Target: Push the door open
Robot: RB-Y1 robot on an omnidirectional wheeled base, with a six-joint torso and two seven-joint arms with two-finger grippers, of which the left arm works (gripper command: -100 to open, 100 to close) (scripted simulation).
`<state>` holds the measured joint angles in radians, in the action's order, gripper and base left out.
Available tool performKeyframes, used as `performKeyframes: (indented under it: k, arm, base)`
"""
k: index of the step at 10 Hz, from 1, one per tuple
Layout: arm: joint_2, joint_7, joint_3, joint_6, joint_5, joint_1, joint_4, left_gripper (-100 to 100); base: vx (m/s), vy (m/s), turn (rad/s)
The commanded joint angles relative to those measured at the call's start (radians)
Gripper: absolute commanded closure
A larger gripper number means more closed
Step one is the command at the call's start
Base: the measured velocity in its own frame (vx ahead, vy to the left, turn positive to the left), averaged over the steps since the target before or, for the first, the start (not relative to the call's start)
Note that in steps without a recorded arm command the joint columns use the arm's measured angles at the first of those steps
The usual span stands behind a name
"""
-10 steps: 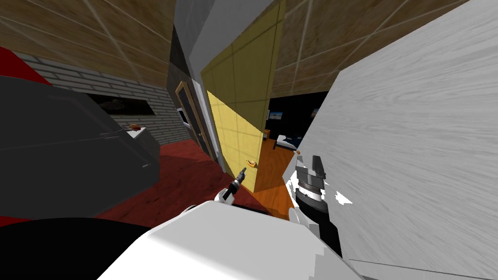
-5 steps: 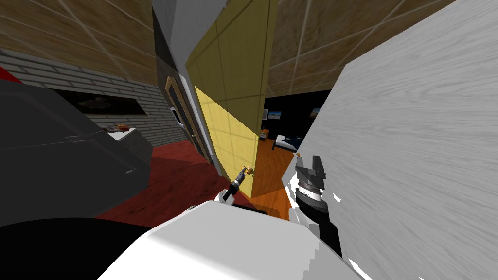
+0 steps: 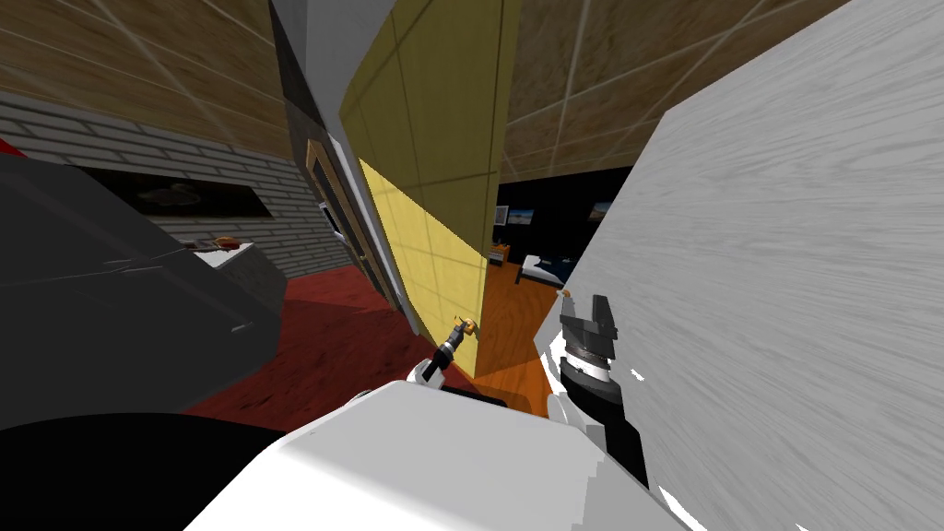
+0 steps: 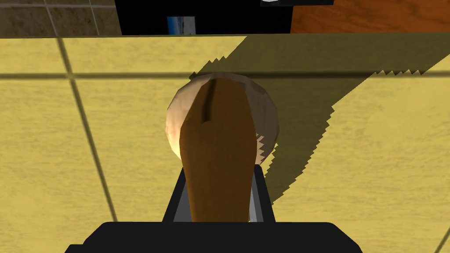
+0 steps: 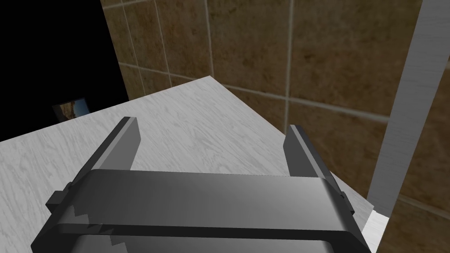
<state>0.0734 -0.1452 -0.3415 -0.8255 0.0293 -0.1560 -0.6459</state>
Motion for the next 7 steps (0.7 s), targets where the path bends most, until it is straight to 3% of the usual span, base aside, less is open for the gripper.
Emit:
performKeyframes:
  k: [1, 4, 7]
  arm:
    - [0.000, 0.000, -0.001, -0.001, 0.000, 0.001, 0.000, 100]
    - [0.004, 0.006, 0.013, 0.003, -0.006, 0.001, 0.004, 100]
    - [0.010, 0.016, 0.038, 0.005, -0.017, 0.000, 0.007, 100]
  base:
    - [-0.014, 0.008, -0.001]
    - [0.031, -0.017, 0.014]
    - [0.149, -0.104, 0.042]
